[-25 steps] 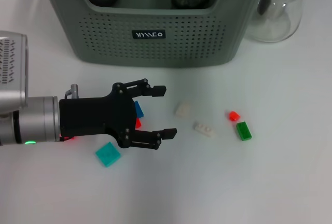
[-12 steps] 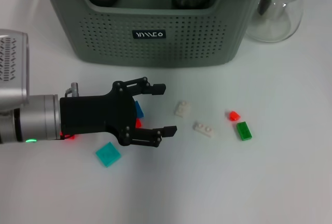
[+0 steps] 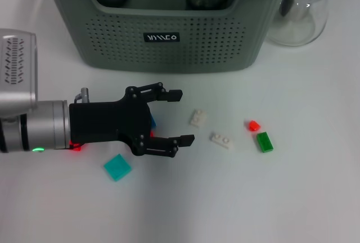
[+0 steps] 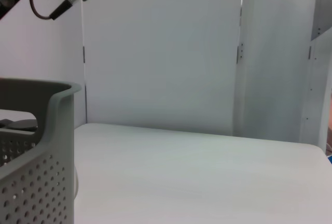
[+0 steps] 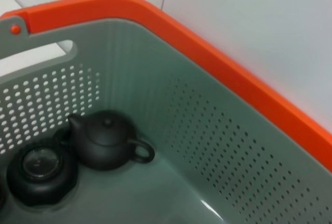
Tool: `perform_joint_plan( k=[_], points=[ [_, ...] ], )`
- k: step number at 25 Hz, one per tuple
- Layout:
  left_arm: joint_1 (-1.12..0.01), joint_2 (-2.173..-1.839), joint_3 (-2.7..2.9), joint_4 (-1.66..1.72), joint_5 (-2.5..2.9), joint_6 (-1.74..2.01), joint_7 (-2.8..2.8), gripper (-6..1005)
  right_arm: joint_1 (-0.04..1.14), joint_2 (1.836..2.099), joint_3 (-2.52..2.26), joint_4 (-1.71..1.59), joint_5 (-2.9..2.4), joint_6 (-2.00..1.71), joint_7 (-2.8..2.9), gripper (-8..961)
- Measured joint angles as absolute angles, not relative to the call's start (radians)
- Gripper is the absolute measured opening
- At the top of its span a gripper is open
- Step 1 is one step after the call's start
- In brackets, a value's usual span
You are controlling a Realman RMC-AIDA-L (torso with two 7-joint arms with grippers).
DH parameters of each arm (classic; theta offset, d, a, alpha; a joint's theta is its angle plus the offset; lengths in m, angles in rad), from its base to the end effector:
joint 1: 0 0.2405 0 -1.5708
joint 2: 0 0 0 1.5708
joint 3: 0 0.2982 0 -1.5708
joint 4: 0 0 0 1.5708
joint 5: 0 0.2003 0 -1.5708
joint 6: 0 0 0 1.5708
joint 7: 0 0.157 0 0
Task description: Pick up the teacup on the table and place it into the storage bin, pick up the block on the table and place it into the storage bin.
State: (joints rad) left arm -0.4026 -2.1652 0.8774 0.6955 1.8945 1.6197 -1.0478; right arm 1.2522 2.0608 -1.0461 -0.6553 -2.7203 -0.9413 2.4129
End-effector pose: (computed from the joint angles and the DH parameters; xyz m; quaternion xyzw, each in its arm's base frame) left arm -0.2706 0.2897 -0.0769 -0.9574 -0.0669 -0.2644 0.0952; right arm 0.0700 0.5344 -0.0437 -0.9225 0.2018 -0.0497 0.3252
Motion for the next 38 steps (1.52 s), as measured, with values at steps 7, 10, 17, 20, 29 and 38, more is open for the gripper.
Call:
perform_joint_plan(
  k=[7, 10, 17, 20, 29, 38],
  points=[
    [-0.402, -2.164, 0.877, 0.695, 1.894, 1.617, -1.048, 894, 1.253, 2.071, -1.073, -0.665, -2.723, -0.933, 2.414, 312],
    [-0.399, -2.164, 0.877, 0.695, 1.893, 1.616, -1.048, 894, 1.247, 2.071, -1.075, -0.678, -2.724, -0.937, 2.415, 318],
    [-0.393, -2.164, 0.871, 0.695, 1.890, 1.625, -1.048, 895, 1.146, 2.079, -1.070, -0.885, -2.675, -1.004, 2.413, 532],
    [-0.393, -2.165, 0.869, 0.695, 1.890, 1.628, -1.051, 894, 1.075, 2.076, -1.065, -1.041, -2.589, -1.086, 2.403, 672],
    [-0.393, -2.164, 0.868, 0.695, 1.897, 1.636, -1.054, 894, 0.813, 1.981, -0.949, -1.351, -2.040, -1.556, 2.246, 890],
    [-0.390, -2.163, 0.868, 0.698, 1.904, 1.640, -1.055, 895, 0.698, 1.961, -0.914, -1.320, -2.114, -1.903, 2.162, 887]
  ],
)
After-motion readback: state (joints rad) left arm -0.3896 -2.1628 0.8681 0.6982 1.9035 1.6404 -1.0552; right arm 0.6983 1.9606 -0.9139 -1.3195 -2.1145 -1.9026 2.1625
